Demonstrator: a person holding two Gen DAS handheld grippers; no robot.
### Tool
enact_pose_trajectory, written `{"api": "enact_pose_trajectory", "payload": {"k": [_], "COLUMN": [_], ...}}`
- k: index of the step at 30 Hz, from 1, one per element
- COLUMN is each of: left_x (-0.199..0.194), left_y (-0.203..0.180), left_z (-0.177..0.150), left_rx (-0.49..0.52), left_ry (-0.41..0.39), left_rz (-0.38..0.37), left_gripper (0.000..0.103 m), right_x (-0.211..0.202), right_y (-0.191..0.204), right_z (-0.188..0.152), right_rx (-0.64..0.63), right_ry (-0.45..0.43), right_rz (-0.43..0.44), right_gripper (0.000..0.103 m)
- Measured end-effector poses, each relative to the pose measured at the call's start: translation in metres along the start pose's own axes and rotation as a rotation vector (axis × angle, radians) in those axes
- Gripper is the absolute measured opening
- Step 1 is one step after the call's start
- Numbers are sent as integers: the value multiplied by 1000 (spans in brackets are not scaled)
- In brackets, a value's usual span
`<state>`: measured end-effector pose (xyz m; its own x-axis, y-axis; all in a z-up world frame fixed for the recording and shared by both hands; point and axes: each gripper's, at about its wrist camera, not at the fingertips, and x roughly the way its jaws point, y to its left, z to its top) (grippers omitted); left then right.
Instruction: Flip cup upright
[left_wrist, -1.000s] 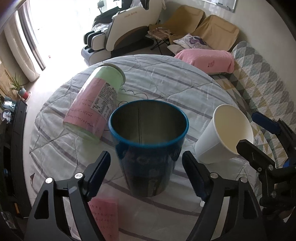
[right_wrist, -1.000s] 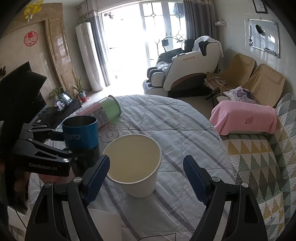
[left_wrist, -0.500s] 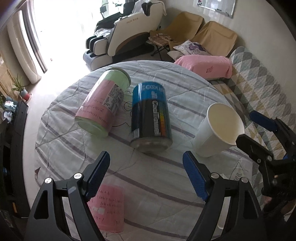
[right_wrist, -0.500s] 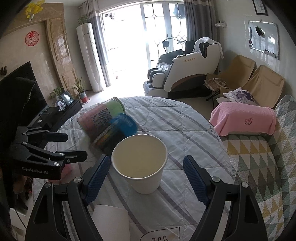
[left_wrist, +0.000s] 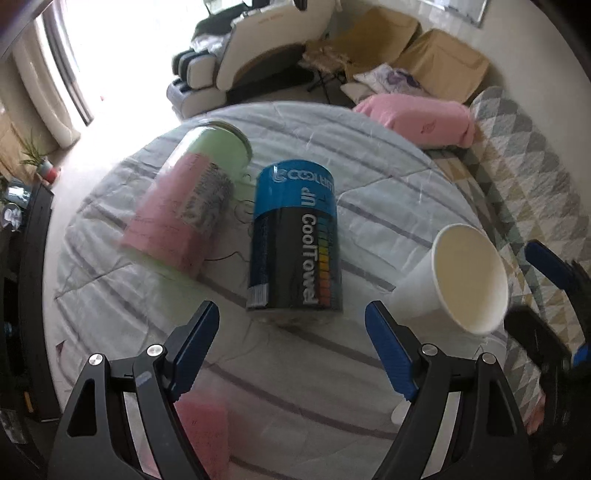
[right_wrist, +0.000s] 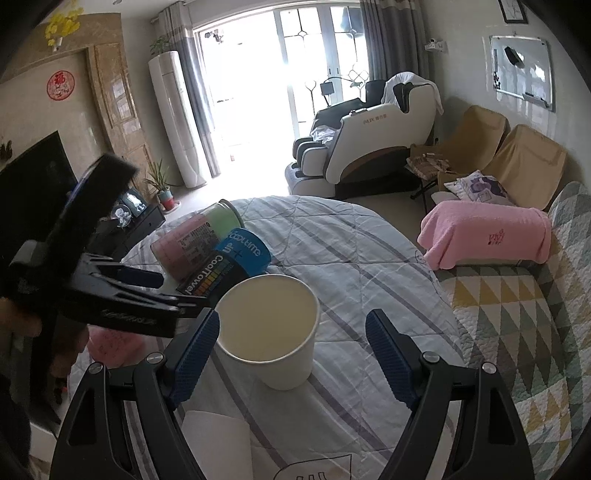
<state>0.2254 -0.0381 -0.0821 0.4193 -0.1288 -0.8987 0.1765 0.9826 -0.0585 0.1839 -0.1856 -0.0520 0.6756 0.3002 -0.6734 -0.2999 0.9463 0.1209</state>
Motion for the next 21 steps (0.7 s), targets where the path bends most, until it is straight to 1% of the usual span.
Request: {"api": "enact_pose_trajectory", "payload": {"k": [5,7,9,11,13,15,18,21], "left_x": [-35,-48,-60,-74,-88,-104,-122,-140], "left_y": [2,0,-2,-4,-6,-5,-3,-2], "left_z": [-28,-39,-51,-64,-78,-93,-111,-131], "left_rx": [-6,-18,-30,-47,-70,-102,-136,-169], "left_ry": [-177,-238,-298,-361,-417,-466,-519,-577], "left_rz": [144,208,250,295,315,332,355,340], "left_gripper": [84,87,88,93,101,103,103,103], "right_x": [-5,-11,-16,-26,-36,-45,-63,-81], "right_y": [4,11,16,24,32,40,52,62], "right_z": [0,-3,-5,-8,-11,-15,-21,-29], "right_rx": [3,-5,-14,-22,-32,-40,-43,-38], "right_ry": [-5,-14,-19,-37,-53,-77,-120,-177], "right_rz": [8,10,6,10,5,3,-13,-21], "right_gripper": [83,83,83,83,83,83,83,83]}}
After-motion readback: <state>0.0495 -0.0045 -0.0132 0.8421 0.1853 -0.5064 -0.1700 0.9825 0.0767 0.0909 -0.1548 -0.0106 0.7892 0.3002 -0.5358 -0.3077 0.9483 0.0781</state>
